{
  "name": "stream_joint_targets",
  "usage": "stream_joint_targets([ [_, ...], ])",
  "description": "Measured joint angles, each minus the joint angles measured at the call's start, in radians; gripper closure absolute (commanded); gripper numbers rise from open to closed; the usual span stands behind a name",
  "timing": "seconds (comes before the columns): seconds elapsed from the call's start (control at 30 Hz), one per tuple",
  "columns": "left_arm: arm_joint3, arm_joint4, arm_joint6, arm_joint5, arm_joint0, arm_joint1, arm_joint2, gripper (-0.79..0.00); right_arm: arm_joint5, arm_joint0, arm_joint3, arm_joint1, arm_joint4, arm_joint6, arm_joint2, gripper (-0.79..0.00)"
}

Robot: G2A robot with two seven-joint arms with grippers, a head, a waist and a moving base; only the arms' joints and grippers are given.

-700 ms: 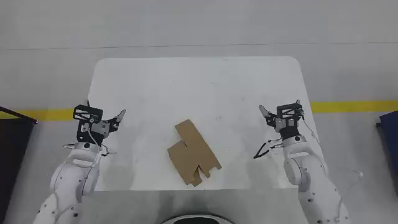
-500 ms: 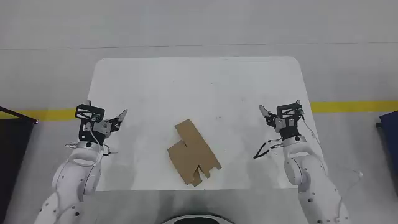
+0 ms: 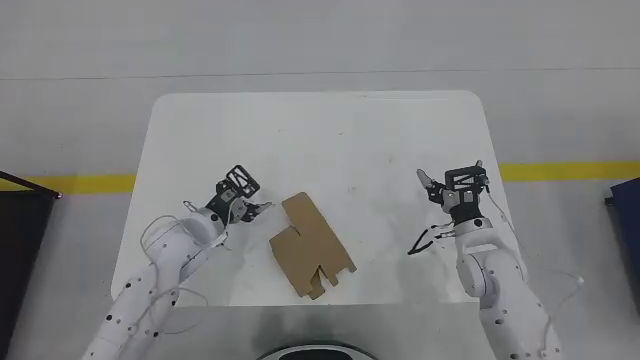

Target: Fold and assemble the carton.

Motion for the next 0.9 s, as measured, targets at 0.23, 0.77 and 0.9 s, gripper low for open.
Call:
stream_joint_targets([
  [0.23,0.054,0.111,0.037,0.066,-0.061,-0.021,0.112,-0.785,0.0,0.0,0.0,0.0,0.0,0.0,0.0,-0.785],
  [0.77,-0.026,0.17,0.163,-0.12,-0.014,-0.005,0.137,-0.785,0.0,0.0,0.0,0.0,0.0,0.0,0.0,-0.785],
  [0.9,-0.056,0.197,0.182,-0.174,0.009,0.006,0.133,-0.785,0.0,0.0,0.0,0.0,0.0,0.0,0.0,-0.785],
])
